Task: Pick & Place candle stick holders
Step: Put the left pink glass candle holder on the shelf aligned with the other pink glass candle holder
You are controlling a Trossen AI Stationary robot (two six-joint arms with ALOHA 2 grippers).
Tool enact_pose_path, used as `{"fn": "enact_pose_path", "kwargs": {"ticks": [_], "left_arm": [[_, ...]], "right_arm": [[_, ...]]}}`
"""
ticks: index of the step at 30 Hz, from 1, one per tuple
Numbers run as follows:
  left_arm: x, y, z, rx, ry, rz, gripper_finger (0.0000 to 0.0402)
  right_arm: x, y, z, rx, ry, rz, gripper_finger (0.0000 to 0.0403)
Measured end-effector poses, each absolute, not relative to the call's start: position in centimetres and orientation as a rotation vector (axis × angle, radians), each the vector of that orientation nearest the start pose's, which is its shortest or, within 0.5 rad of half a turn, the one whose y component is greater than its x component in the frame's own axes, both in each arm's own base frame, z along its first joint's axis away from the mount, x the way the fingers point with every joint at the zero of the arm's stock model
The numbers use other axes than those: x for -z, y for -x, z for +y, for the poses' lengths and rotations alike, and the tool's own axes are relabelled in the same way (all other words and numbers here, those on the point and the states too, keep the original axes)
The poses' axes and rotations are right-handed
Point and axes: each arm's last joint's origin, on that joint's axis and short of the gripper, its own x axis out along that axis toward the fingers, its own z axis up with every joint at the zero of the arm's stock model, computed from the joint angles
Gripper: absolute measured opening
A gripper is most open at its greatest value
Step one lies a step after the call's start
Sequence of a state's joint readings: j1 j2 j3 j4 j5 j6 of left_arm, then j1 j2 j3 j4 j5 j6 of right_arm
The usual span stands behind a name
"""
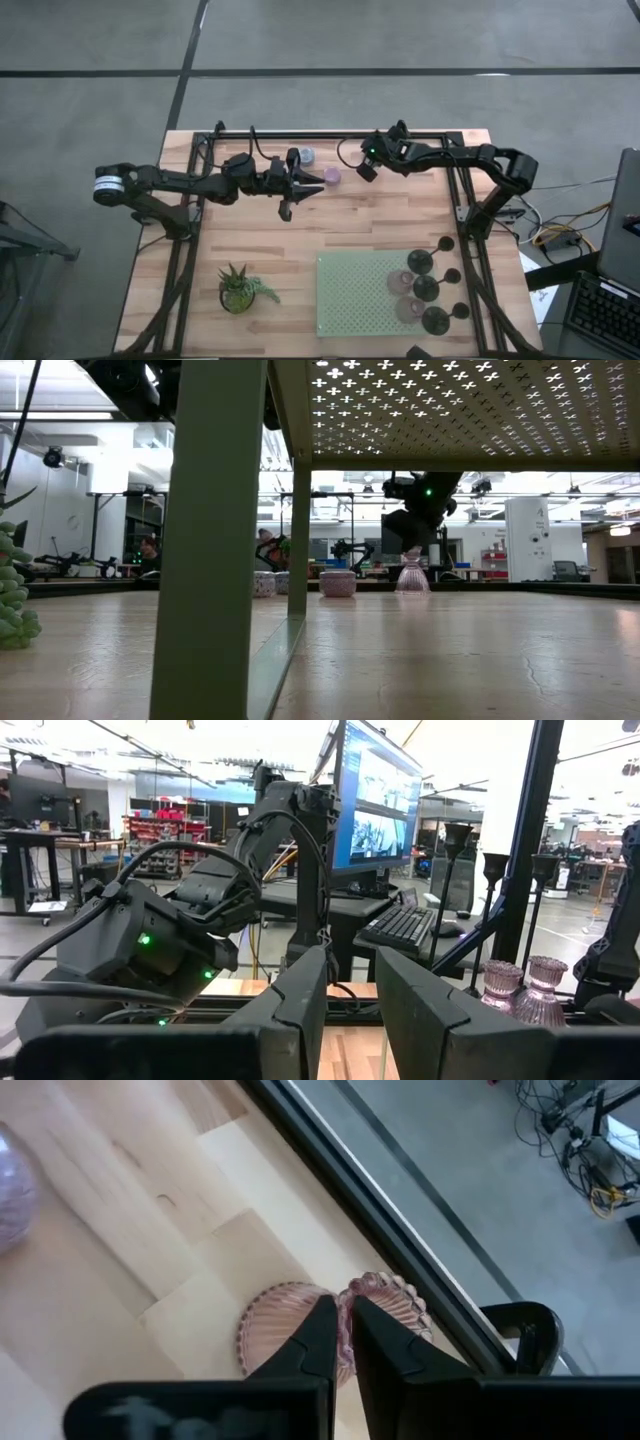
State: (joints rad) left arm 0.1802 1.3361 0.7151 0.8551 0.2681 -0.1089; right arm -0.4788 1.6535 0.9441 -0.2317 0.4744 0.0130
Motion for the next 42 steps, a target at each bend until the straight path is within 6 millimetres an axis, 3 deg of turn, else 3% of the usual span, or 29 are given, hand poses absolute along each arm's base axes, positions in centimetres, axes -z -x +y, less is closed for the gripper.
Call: {"fn": "enact_pose_path", "kwargs": {"ticks": [18, 32, 42], "left_arm": [[-28.9, -28.3, 4.4, 0.099, 0.055, -0.223, 0.0094], [-28.9, -28.3, 4.4, 0.099, 0.055, -0.223, 0.0094], [-28.8, -28.3, 4.4, 0.099, 0.057, -0.217, 0.0094]], "right_arm": [[-20.0, -27.8, -12.8, 0.764, 0.001, 0.955, 0.0011], [-20.3, -28.9, -9.5, 0.665, 0.209, 0.983, 0.0011], [-22.6, -28.3, -6.8, 0.588, 0.267, 0.933, 0.0011]]}}
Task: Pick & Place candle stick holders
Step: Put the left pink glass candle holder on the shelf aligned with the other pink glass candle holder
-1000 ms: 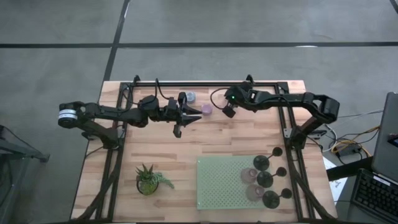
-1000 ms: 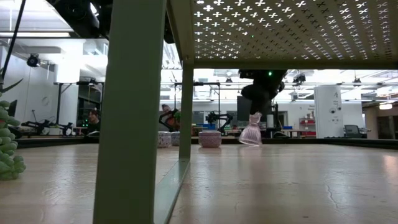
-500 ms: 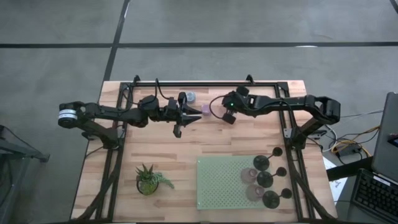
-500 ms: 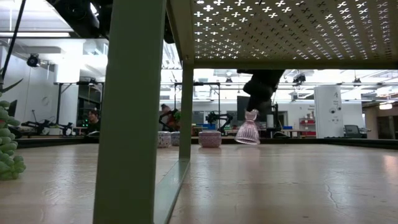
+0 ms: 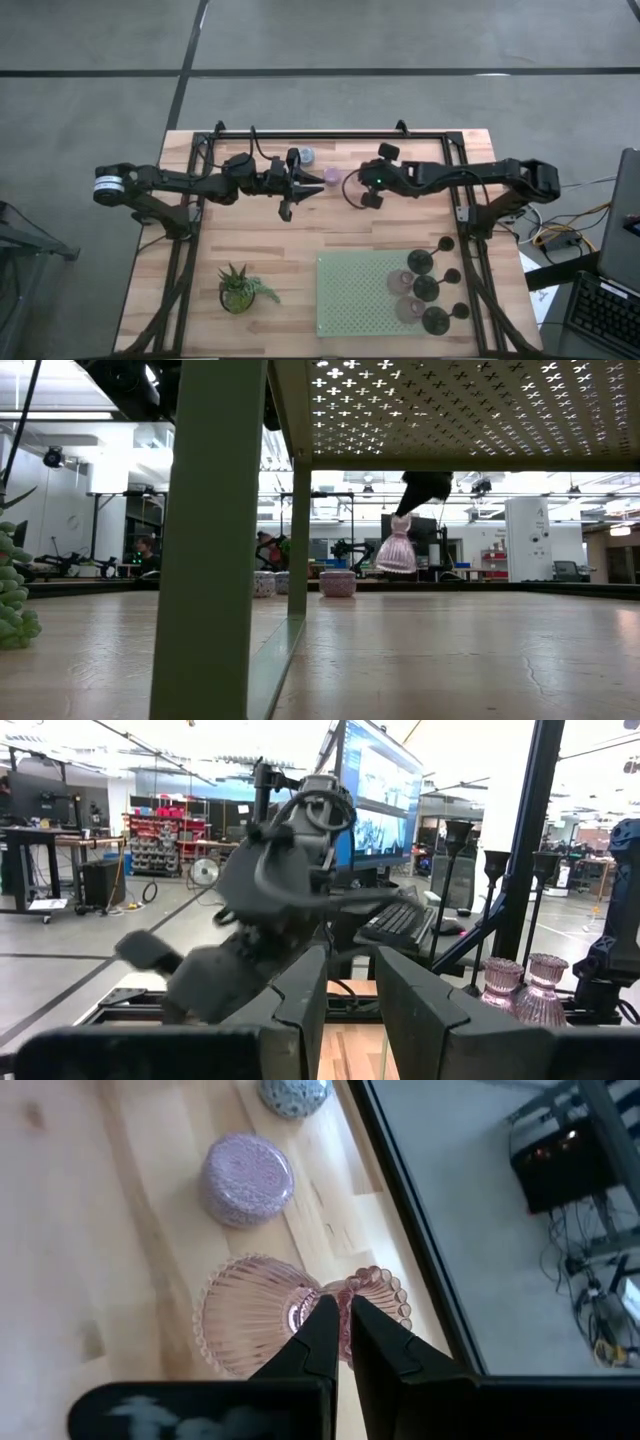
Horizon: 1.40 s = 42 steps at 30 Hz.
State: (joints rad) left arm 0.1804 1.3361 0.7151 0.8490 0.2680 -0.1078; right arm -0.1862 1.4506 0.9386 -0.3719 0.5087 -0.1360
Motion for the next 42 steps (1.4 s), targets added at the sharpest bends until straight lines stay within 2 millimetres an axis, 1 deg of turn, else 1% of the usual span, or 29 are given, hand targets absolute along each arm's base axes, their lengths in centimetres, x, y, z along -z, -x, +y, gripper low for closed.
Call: {"fn": "enact_pose_path", "kwargs": {"ticks": [7, 15, 20, 24, 30, 42], "left_arm": [[-28.8, -28.3, 4.4, 0.099, 0.056, -0.218, 0.0094], [-28.8, -28.3, 4.4, 0.099, 0.056, -0.219, 0.0094], [-28.8, -28.3, 4.4, 0.099, 0.056, -0.221, 0.0094], [-28.8, -28.3, 4.4, 0.099, 0.055, -0.22, 0.0094], [-28.8, -28.3, 4.4, 0.098, 0.055, -0.214, 0.0094], [-28.7, -28.3, 4.4, 0.097, 0.053, -0.205, 0.0094]], "right_arm": [[-24.9, -26.6, -4.5, 0.489, 0.344, 0.913, 0.0011], [-27.5, -24.9, -1.9, 0.396, 0.416, 0.826, 0.0011], [-28.2, -24.0, -0.3, 0.312, 0.504, 0.816, 0.0011], [-28.9, -23.5, 1.1, 0.245, 0.559, 0.774, 0.0011], [-29.7, -22.8, 3.3, 0.163, 0.588, 0.717, 0.0011], [-32.6, -21.9, 7.5, -0.002, 0.623, 0.631, 0.0011]]}}
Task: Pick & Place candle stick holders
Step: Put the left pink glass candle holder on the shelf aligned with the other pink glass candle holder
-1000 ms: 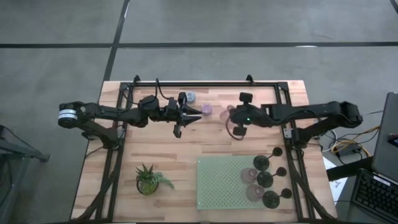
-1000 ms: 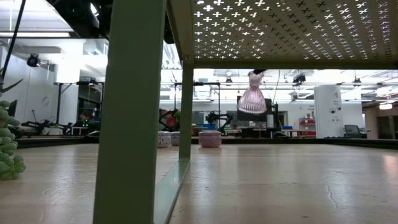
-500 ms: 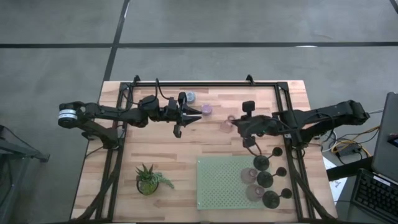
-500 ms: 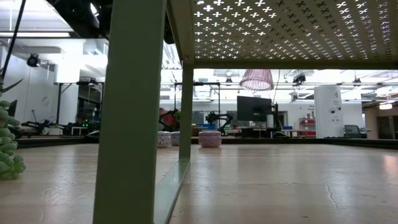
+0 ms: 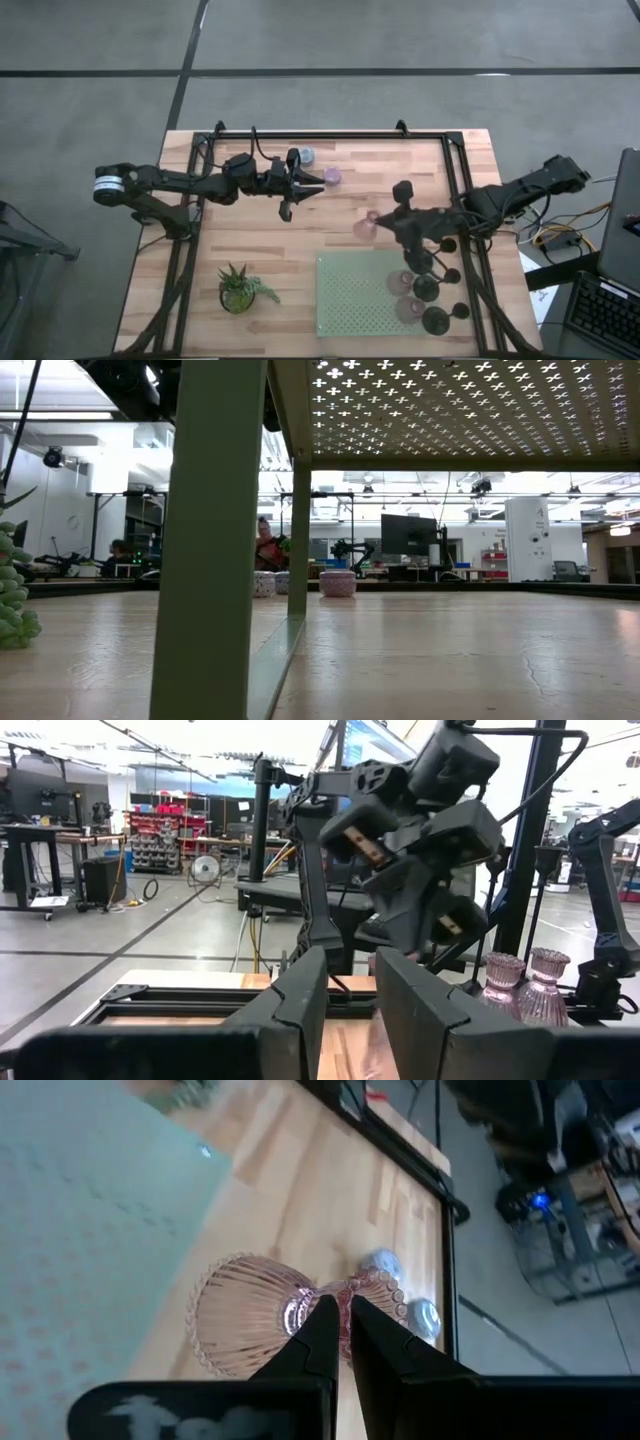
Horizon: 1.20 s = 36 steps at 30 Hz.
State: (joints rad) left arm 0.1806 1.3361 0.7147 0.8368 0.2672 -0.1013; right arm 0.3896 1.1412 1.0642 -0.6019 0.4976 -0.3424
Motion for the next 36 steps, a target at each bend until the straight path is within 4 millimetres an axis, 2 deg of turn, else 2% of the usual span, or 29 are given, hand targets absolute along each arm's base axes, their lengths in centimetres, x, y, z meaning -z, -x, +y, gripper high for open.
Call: {"fn": "enact_pose_path", "kwargs": {"ticks": [5, 10, 22, 36], "left_arm": [[-28.7, -28.3, 4.4, 0.097, 0.053, -0.205, 0.0094], [-28.7, -28.3, 4.4, 0.097, 0.052, -0.205, 0.0094], [-28.7, -28.3, 4.4, 0.096, 0.053, -0.204, 0.0094], [-28.6, -28.3, 4.4, 0.097, 0.057, -0.197, 0.0094]], "right_arm": [[-33.2, -21.4, 9.3, -0.07, 0.633, 0.594, 0.0011], [-32.9, -21.3, 11.1, -0.128, 0.626, 0.596, 0.0011], [-32.1, -23.6, 14.8, -0.232, 0.765, 0.643, 0.0011], [-31.8, -25.3, 16.2, -0.24, 0.793, 0.723, 0.0011]]}}
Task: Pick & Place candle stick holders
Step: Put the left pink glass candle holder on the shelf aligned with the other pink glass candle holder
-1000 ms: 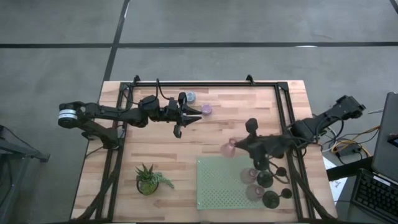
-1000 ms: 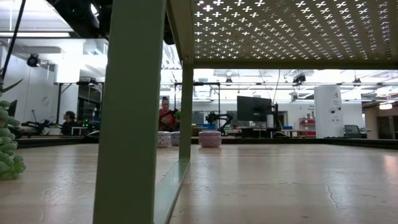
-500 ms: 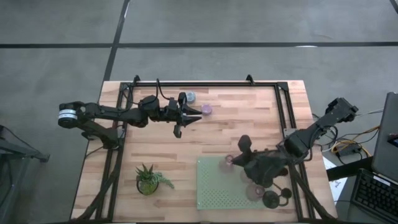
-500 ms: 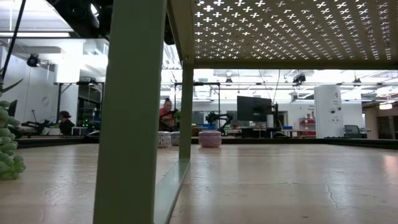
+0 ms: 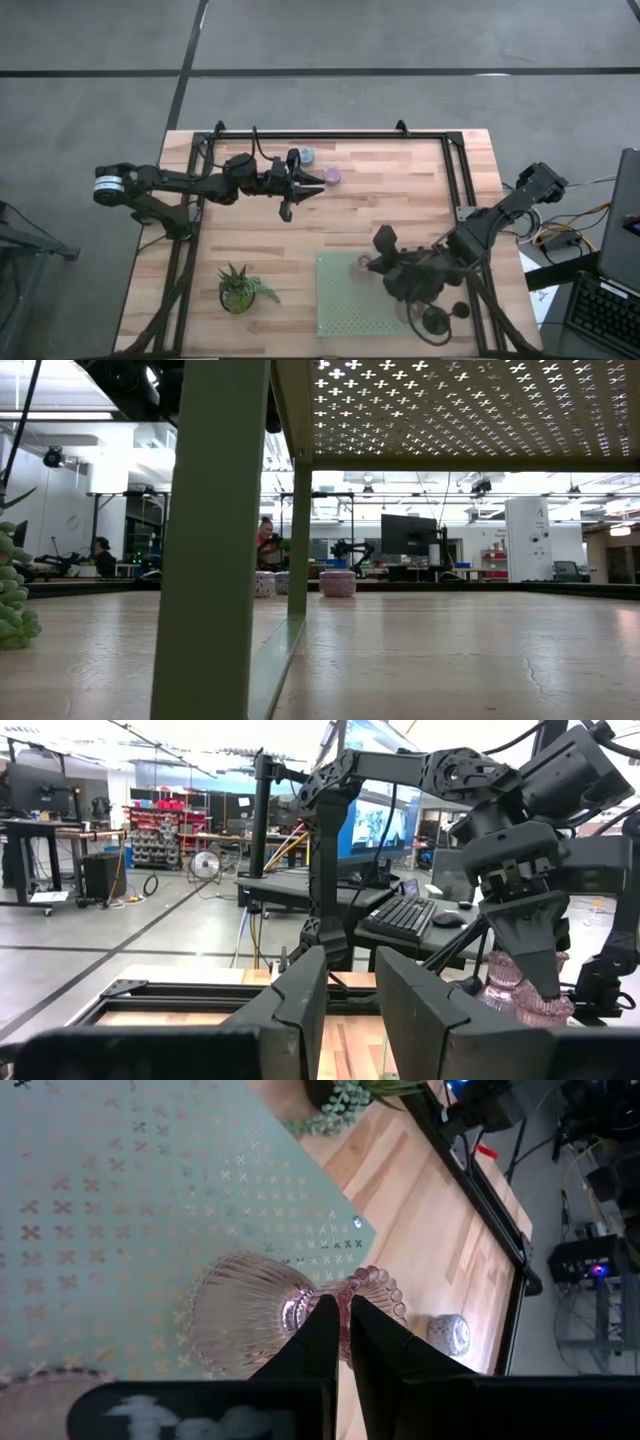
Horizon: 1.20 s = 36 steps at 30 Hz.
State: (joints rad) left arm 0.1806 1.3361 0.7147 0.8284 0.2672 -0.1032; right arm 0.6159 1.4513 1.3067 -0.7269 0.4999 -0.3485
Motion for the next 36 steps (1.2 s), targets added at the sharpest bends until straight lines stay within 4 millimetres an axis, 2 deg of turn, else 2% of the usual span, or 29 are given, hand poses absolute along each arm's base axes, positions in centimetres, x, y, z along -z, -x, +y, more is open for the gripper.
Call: {"fn": "enact_pose_path", "kwargs": {"ticks": [25, 36], "left_arm": [[-28.6, -28.3, 4.4, 0.097, 0.058, -0.198, 0.0094], [-28.6, -28.3, 4.4, 0.097, 0.058, -0.199, 0.0094]], "right_arm": [[-32.9, -24.3, 15.0, -0.097, 0.895, 0.708, 0.0011], [-34.3, -23.5, 14.1, -0.057, 0.876, 0.669, 0.0011]]}}
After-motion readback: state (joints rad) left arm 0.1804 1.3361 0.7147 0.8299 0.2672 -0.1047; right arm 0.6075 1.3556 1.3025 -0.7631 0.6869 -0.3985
